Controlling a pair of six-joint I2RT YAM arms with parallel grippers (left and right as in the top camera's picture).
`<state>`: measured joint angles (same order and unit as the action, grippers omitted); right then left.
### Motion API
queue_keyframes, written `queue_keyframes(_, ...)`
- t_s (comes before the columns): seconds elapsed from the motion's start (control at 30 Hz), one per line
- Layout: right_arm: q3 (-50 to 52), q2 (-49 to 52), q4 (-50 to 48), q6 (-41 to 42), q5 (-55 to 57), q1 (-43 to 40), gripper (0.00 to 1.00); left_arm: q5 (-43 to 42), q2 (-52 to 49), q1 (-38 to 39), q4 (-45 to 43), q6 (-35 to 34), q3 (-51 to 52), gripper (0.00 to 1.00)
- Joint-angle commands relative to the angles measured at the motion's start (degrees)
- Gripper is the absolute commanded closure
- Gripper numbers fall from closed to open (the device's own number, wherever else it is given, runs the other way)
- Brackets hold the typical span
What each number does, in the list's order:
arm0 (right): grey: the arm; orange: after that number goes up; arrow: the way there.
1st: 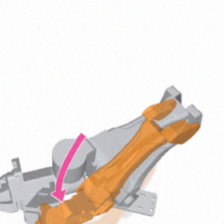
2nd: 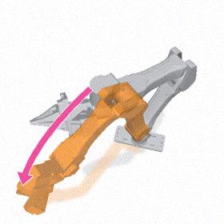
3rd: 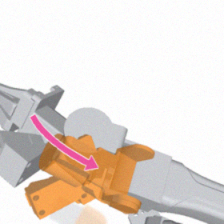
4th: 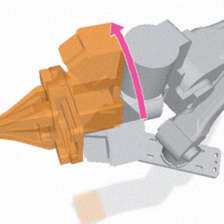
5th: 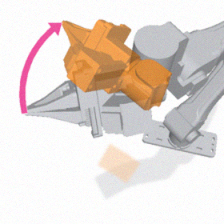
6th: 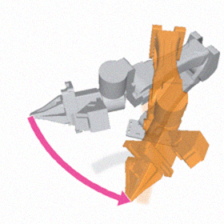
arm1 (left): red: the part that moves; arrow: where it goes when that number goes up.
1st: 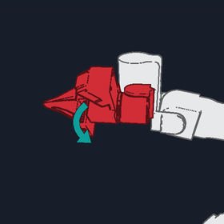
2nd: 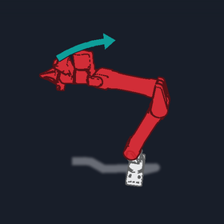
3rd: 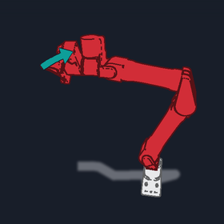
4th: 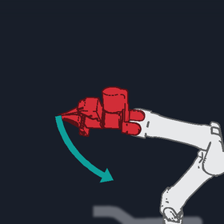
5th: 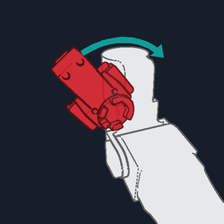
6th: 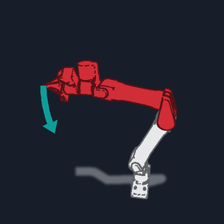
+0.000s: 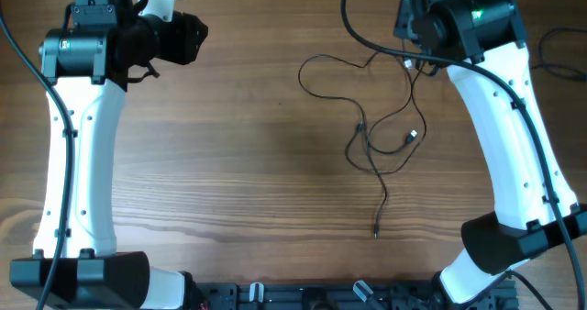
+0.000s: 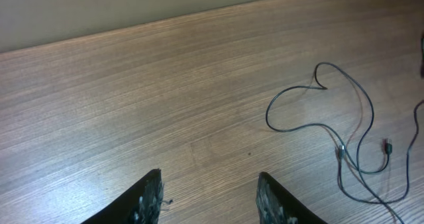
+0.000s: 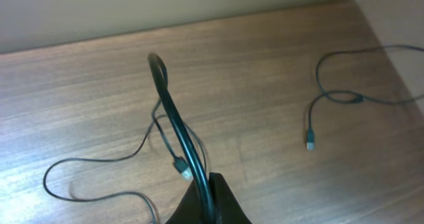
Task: Untangle cables
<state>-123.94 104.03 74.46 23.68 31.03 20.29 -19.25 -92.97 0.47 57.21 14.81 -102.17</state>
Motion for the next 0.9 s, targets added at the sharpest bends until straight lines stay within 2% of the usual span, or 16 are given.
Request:
queue_keyframes(0.0, -7.41, -1.66, -0.02, -1.66, -0.17, -0.46, 0.95, -0.90, 1.16, 0.15, 0.22, -0.48, -0.07, 0.53)
queue_keyframes(0.27, -27.26, -1.88, 0.13, -8.98, 1.57, -0.90, 0.96, -0.94, 1.16, 0.17, 0.52, -0.52, -0.07, 0.53)
queue_keyframes(0.53, -40.68, -2.86, 0.20, -12.31, 3.89, -0.90, 0.96, -0.90, 1.16, 1.55, 0.55, -0.50, -0.07, 0.53)
queue_keyframes(0.87, -42.49, -8.07, 4.35, -14.23, 13.62, -2.67, 0.96, -0.90, 1.16, 5.35, 0.09, -0.50, -0.07, 0.53)
